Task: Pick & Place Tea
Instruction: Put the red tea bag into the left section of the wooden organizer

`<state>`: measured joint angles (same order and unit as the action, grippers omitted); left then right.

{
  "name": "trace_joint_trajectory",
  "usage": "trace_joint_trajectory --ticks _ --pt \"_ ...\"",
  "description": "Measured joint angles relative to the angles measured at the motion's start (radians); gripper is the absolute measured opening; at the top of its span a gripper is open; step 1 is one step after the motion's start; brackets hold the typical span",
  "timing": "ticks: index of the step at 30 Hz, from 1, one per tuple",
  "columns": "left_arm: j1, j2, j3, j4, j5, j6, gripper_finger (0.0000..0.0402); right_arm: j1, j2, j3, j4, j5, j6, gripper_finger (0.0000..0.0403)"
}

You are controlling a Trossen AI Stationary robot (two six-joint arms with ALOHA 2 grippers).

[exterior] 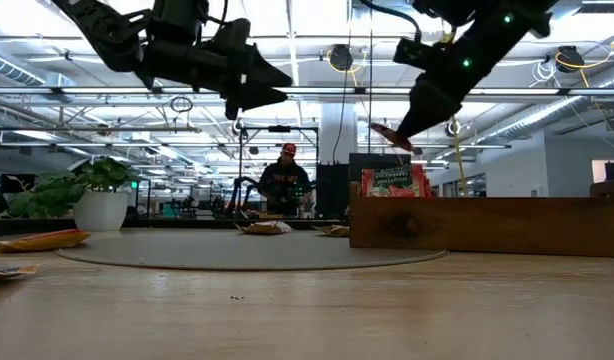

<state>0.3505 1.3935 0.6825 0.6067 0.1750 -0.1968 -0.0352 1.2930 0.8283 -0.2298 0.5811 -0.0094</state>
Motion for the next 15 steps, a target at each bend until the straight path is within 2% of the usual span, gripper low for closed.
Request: trace_joint_trajectory --ticks 5,11,15 --pt "-0.061 0.097 0.101 -0.004 0.007 -0.097 0.0191 0.029 0.037 -0.044 0.205 0.025 -0.087 0.0000" --pt "-0.103 0.226 0.266 -0.059 0.008 -0.211 0.0191 0.056 0.090 -0.052 0.266 0.112 -0.109 0.0000" --pt "-0.103 0.279 0.358 -0.177 -0.033 -0.254 0.0191 0.080 0.094 -0.051 0.296 0.176 -0.117 0.0000"
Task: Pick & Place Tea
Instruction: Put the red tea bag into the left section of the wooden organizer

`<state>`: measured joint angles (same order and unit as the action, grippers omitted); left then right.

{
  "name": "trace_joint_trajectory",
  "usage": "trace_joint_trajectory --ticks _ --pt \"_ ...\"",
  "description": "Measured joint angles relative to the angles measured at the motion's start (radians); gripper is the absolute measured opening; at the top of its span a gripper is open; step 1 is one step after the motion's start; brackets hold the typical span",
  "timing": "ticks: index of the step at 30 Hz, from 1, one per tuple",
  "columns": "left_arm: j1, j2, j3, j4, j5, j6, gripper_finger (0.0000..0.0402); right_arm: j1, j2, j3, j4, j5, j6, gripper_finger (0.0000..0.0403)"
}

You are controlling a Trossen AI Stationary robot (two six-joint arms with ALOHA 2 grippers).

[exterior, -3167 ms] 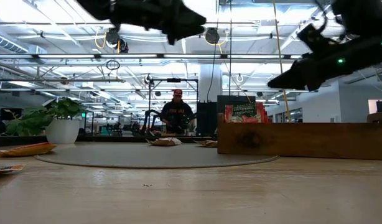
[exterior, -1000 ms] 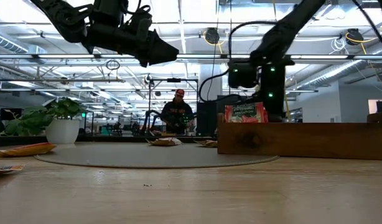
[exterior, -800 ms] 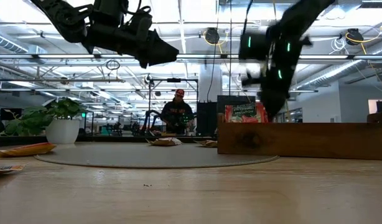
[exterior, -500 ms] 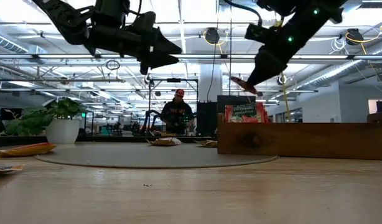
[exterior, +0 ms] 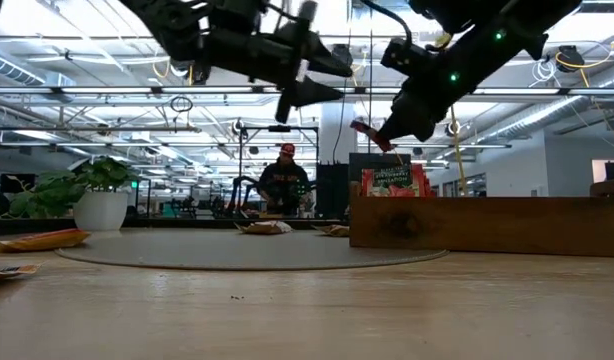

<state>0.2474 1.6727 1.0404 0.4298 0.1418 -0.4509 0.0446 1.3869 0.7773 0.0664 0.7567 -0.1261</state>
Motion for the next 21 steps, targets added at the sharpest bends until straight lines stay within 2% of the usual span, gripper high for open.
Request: trace_joint_trajectory --ticks 2,5,21 --pt "0.000 0.020 0.028 -0.072 -0.023 -0.016 0.0191 0.017 -0.003 0.000 0.032 0.033 -0.014 0.0000" --pt "0.001 0.038 0.051 -0.085 -0.047 -0.017 0.0191 0.038 -0.008 0.000 0.079 0.032 -0.048 0.0000" --pt "-0.025 0.041 0.058 -0.082 -0.075 -0.024 0.0190 0.049 -0.008 0.001 0.181 0.031 -0.119 0.0000"
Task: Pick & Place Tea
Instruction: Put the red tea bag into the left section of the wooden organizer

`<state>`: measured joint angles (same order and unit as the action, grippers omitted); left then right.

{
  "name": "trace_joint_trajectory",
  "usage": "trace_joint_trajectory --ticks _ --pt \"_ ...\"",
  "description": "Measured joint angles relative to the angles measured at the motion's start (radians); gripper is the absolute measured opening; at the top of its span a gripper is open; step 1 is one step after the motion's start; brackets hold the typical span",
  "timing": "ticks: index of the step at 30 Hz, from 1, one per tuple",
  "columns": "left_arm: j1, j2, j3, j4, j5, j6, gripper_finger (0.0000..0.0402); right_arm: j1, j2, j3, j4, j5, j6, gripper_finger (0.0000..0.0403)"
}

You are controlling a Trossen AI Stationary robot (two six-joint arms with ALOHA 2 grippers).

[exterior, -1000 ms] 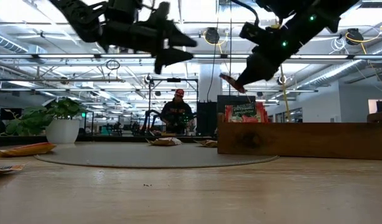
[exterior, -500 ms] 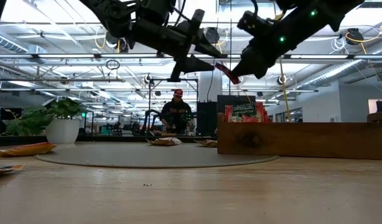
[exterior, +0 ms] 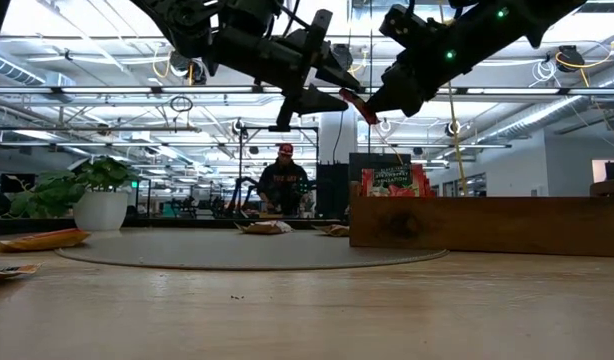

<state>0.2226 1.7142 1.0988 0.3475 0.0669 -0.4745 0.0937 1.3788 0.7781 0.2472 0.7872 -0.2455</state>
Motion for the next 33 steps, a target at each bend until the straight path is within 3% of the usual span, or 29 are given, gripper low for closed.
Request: trace_joint_trajectory --ticks 4,9,12,19,22,24,29,33 --pt "0.000 0.000 0.000 -0.004 0.000 0.013 0.0154 0.000 0.000 0.000 0.002 -0.002 0.003 0.0000" --pt "0.001 0.000 -0.001 0.011 0.034 0.090 0.0019 0.000 0.000 -0.003 -0.017 -0.006 0.076 0.0000" --pt "0.001 -0.001 0.009 -0.010 0.041 0.162 0.0009 0.001 -0.002 -0.034 -0.002 -0.030 0.168 0.0009" --pt "0.001 -0.058 0.124 -0.229 -0.038 0.393 0.0004 0.013 -0.006 -0.098 -0.011 -0.112 0.354 0.0058" --pt "-0.020 -0.064 0.184 -0.421 0.055 0.542 0.0003 0.034 -0.041 -0.126 -0.023 -0.112 0.376 0.0081" --pt "-0.050 -0.066 0.244 -0.571 0.125 0.636 0.0003 0.050 -0.086 -0.142 -0.035 -0.111 0.374 0.0093" --pt "-0.168 -0.003 0.367 -0.844 0.108 0.790 0.0002 0.059 -0.266 -0.166 -0.081 -0.109 0.373 0.0113" --pt "-0.228 0.052 0.431 -0.886 0.168 0.893 0.0002 0.058 -0.404 -0.196 -0.079 -0.109 0.355 0.0118"
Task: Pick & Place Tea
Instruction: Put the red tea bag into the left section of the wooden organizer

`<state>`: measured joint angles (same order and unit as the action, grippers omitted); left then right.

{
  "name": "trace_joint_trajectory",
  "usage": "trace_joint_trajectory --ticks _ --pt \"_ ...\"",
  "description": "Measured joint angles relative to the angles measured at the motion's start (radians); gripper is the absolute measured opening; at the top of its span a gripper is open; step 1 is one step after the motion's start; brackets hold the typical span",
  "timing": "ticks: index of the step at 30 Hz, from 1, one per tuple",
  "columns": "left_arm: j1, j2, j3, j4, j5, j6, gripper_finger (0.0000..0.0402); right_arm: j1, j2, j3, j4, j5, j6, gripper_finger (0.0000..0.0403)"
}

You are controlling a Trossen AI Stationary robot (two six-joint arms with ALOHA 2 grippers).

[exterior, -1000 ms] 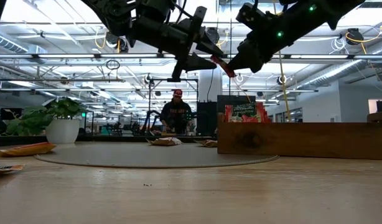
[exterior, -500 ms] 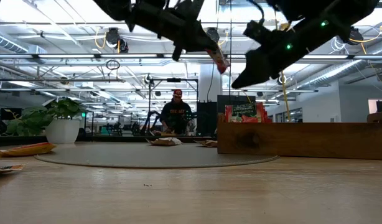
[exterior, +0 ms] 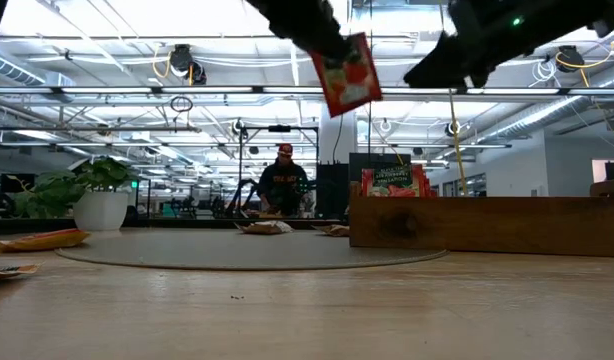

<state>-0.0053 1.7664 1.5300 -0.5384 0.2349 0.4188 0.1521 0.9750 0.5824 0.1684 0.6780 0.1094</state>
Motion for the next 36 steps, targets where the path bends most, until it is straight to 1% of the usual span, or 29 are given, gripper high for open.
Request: trace_joint_trajectory --ticks 2,4,7,10,12,16,21,26,28,36 --pt "-0.021 0.036 0.003 0.031 0.027 0.060 0.0001 0.000 -0.053 -0.020 -0.001 0.000 -0.001 0.0118" --pt "-0.032 0.082 0.000 0.057 0.063 0.088 0.0001 0.000 -0.091 -0.037 0.002 -0.001 0.002 0.0117" --pt "-0.021 0.120 -0.001 0.109 0.118 0.117 0.0001 0.000 -0.123 -0.070 0.004 -0.001 0.014 0.0115" --pt "0.006 0.149 0.002 0.156 0.134 0.097 0.0001 0.000 -0.136 -0.096 0.005 -0.002 0.034 0.0115" --pt "0.025 0.175 0.000 0.156 0.145 0.083 0.0001 0.000 -0.135 -0.106 0.019 -0.002 0.036 0.0114" --pt "0.059 0.194 0.000 0.207 0.212 0.040 0.0001 0.000 -0.134 -0.124 0.046 -0.003 0.036 0.0114" --pt "0.079 0.228 -0.001 0.208 0.211 0.014 0.0001 0.000 -0.135 -0.128 0.041 -0.003 0.029 0.0114" --pt "0.080 0.245 0.002 0.235 0.232 0.005 0.0000 0.000 -0.135 -0.128 0.044 -0.003 0.017 0.0114" --pt "0.079 0.253 0.001 0.222 0.237 -0.003 0.0000 0.000 -0.135 -0.128 0.045 -0.003 0.012 0.0114" --pt "0.086 0.306 0.000 0.226 0.236 -0.011 0.0000 0.000 -0.135 -0.128 0.045 -0.003 0.010 0.0112"
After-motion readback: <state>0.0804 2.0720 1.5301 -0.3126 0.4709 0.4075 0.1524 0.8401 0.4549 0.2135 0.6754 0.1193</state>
